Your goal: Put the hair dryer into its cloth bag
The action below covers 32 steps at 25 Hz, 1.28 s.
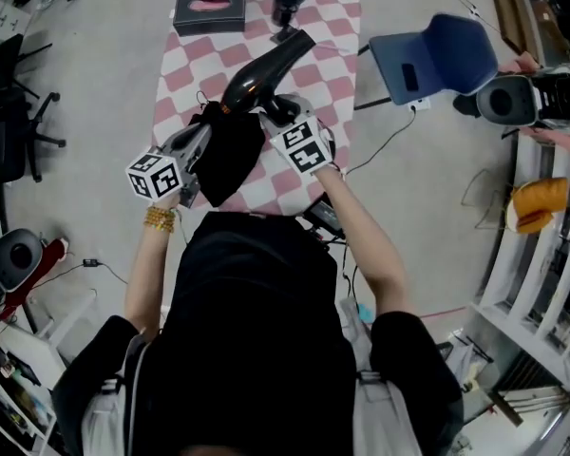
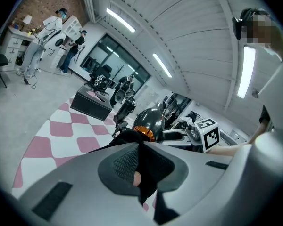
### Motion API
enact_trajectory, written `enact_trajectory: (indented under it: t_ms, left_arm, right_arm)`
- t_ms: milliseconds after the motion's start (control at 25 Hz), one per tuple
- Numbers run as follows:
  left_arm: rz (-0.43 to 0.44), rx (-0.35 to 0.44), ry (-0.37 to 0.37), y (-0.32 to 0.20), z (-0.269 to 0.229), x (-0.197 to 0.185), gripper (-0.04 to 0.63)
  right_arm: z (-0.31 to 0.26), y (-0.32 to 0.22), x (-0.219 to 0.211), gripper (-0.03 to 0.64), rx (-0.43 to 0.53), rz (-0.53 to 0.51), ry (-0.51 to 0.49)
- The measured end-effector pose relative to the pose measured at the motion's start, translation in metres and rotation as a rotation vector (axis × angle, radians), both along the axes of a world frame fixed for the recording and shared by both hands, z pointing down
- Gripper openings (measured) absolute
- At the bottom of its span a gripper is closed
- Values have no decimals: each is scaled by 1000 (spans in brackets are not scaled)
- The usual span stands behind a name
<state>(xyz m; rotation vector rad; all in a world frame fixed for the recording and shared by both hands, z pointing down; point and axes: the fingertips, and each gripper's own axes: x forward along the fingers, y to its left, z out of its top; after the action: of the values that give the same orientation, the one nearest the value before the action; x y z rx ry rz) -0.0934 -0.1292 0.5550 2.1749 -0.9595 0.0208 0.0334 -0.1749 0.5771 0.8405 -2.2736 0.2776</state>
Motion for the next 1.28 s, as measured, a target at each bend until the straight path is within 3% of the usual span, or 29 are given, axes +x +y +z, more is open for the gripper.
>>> enact_trajectory:
  t_ms: [440, 920, 1120, 1280]
  left_arm:
    - [75, 69, -10, -18, -33, 33, 35]
    - [115, 147, 23, -37, -68, 51, 35]
    - [116, 166, 19, -45, -75, 54, 35]
    - [128, 177, 1, -46, -75, 55, 35]
  right_arm:
    - [11, 43, -12, 192, 55, -63, 127]
    - [19, 68, -24, 193, 219, -227, 373]
    - [33, 84, -25, 193, 241, -312, 467]
    - [41, 89, -22, 195, 254, -324, 515]
